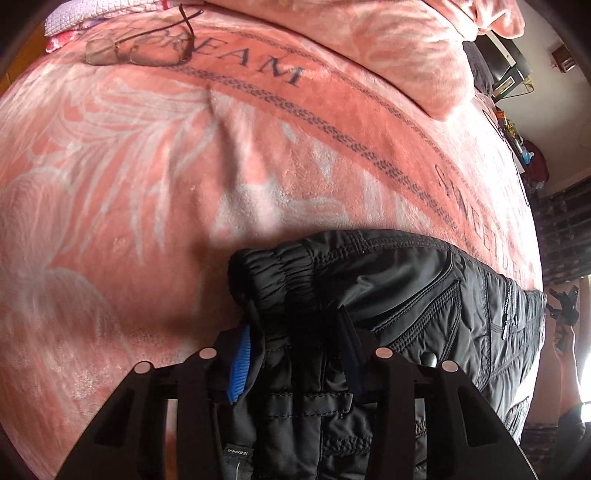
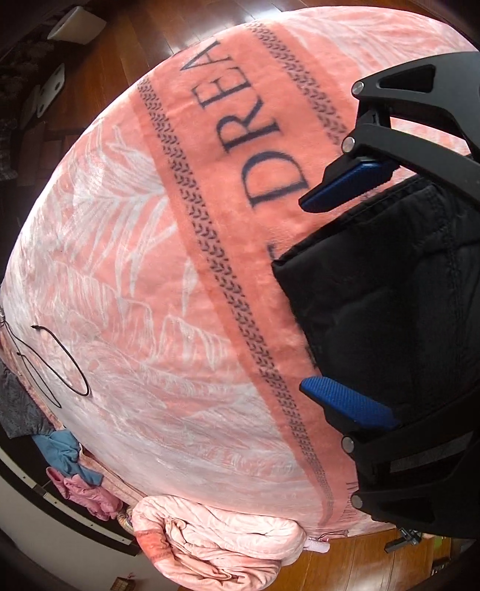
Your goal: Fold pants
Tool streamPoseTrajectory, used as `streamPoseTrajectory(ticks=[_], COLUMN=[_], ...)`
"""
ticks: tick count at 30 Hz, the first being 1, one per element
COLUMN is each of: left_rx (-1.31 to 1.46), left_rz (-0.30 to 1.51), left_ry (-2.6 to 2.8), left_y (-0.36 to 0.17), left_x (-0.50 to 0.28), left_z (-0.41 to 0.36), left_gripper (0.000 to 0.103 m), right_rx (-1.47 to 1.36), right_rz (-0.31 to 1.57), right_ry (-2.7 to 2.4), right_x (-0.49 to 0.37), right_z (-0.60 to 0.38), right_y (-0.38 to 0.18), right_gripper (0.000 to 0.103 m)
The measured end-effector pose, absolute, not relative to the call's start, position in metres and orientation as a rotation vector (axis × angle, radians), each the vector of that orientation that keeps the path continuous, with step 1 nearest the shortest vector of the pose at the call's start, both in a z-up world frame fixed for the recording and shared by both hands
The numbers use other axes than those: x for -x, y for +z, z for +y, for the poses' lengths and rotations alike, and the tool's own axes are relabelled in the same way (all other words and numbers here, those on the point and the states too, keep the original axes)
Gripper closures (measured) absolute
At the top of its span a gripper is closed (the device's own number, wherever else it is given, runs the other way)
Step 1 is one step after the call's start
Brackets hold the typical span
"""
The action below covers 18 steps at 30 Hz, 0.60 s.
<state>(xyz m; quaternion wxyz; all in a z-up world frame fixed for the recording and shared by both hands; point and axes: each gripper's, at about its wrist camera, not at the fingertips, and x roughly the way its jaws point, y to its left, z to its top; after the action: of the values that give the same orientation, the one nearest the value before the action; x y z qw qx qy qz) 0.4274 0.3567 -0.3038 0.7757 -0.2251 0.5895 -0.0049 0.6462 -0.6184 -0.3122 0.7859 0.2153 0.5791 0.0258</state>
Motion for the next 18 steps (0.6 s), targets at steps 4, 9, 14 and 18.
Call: streamPoseTrajectory(ticks=[4, 9, 14, 18], left_rx=[0.531, 0.493, 0.461, 0.489], left_rz=[1.264, 1.261, 1.245, 1.201], left_ry=[0.018, 0.080, 0.117, 0.134], left_y=[-0.304, -0.300, -0.287, -0.272], left_x=[-0.427, -0.425, -0.425, -0.419], left_z=[0.358, 0.349, 0.339, 0.339], left_gripper=[0.060, 0.067, 0.082, 0.083], right_rx=[-0.453, -0.404, -0.380, -0.400], right_rz=[1.304, 1.323, 1.246, 1.162], right_ry=[0.110, 0.142, 0.125, 0.122], right_x=[-0.653, -0.640, -0.621, -0.598], right_z=[-0.616, -0.614, -0.611, -0.610], right_y=[-0.327, -0.319, -0.282, -0.236], right_gripper=[0.025, 0.084, 0.093, 0.094])
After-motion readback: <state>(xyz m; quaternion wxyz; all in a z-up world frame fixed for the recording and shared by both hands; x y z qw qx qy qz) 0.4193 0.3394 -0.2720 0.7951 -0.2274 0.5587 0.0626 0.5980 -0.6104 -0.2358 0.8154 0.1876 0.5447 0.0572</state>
